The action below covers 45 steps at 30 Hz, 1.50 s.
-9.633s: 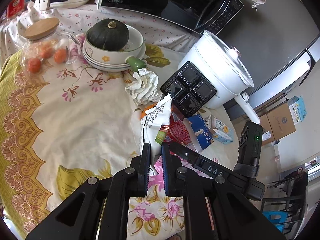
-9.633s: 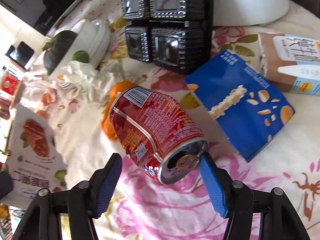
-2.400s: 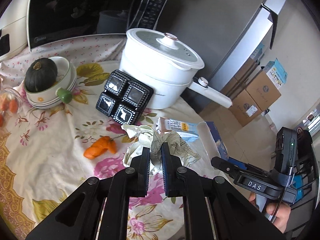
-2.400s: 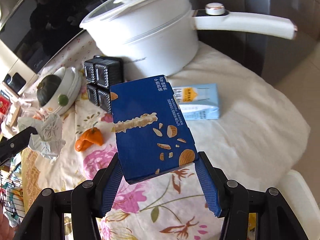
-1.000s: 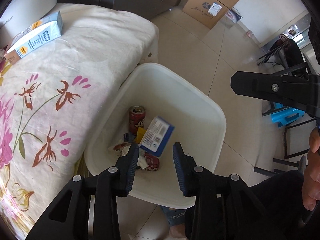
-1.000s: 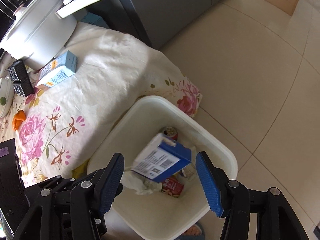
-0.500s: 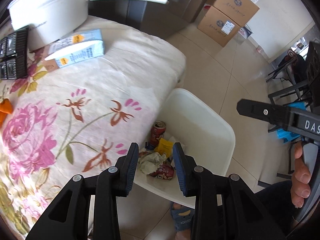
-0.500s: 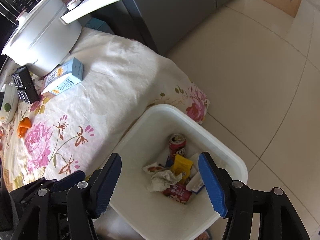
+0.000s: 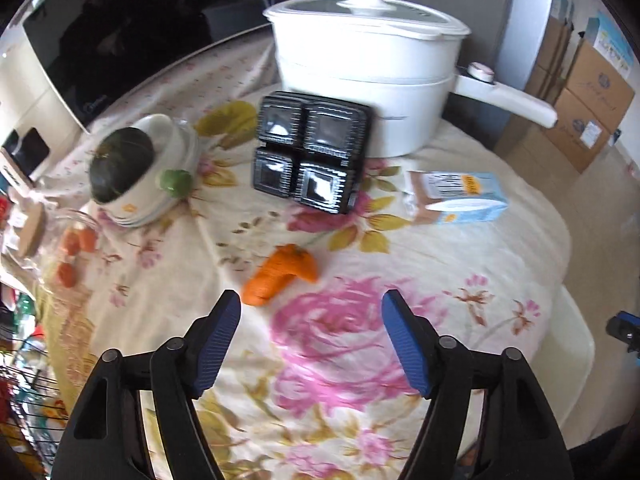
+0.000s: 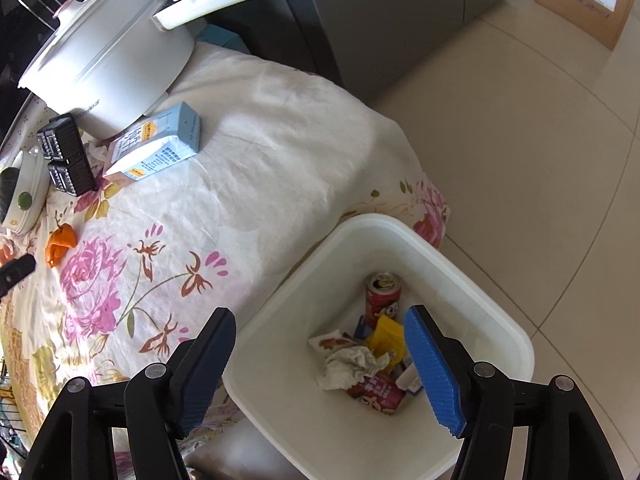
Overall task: Collect trash
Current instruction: 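Move both tools back over the table toward the orange peel and milk carton, then grasp the orange peel with the left tool while the right tool grasps the blue milk carton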
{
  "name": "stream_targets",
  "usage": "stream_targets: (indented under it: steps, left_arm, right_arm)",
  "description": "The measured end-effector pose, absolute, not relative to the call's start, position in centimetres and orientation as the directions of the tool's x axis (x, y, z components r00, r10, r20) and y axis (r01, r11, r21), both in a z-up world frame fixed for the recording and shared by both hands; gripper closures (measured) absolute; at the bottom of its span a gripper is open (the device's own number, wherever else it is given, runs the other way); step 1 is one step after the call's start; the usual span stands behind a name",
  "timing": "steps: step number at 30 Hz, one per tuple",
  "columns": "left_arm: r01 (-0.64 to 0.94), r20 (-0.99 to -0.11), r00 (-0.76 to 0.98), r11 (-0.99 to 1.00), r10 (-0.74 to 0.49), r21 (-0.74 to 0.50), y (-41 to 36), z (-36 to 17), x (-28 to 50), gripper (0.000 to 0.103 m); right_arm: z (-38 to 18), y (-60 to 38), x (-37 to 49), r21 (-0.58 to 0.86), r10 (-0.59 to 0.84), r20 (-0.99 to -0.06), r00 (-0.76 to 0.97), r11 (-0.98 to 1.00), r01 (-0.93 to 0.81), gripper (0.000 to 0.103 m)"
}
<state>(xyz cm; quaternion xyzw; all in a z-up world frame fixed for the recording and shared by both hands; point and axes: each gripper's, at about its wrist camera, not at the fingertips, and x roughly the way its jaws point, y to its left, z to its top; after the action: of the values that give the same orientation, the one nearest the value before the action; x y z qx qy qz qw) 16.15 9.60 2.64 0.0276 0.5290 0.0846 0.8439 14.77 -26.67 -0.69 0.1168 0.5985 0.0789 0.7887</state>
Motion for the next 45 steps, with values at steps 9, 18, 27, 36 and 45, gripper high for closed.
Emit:
stream_targets:
  steps: [9, 18, 27, 36, 45]
  left_arm:
    - [-0.106, -0.938, 0.321, 0.989, 0.130, 0.100, 13.7, -2.0, 18.8, 0.026]
    - [-0.121, -0.941, 0.305, 0.986, 0.148, 0.116, 13.1, -4.4, 21.4, 0.027]
    - [-0.183, -0.942, 0.335, 0.981, -0.005, -0.070, 14.8, -3.3, 20.6, 0.078]
    - [-0.250, -0.909, 0.399, 0.940, -0.118, -0.231, 16.4, 0.5, 17.0, 0.079]
    - [-0.225, -0.888, 0.426, 0.931, -0.171, -0.287, 16.5, 2.3, 14.3, 0.079]
  right_arm:
    - [-1.3, -22.8, 15.5, 0.259, 0.265, -0.933, 0.242, 0.964, -0.056, 0.026]
    - [-1.6, -19.8, 16.4, 0.261, 0.275, -0.934, 0.230, 0.961, -0.090, 0.026]
    - [-1.9, -16.2, 17.8, 0.277, 0.298, -0.927, 0.229, 0.953, -0.121, 0.026]
    - [-0.5, -11.4, 21.4, 0.345, 0.397, -0.865, 0.308, 0.915, -0.212, 0.025]
    - [-1.7, -9.4, 26.6, 0.215, 0.309, -0.851, 0.424, 0.943, -0.255, 0.013]
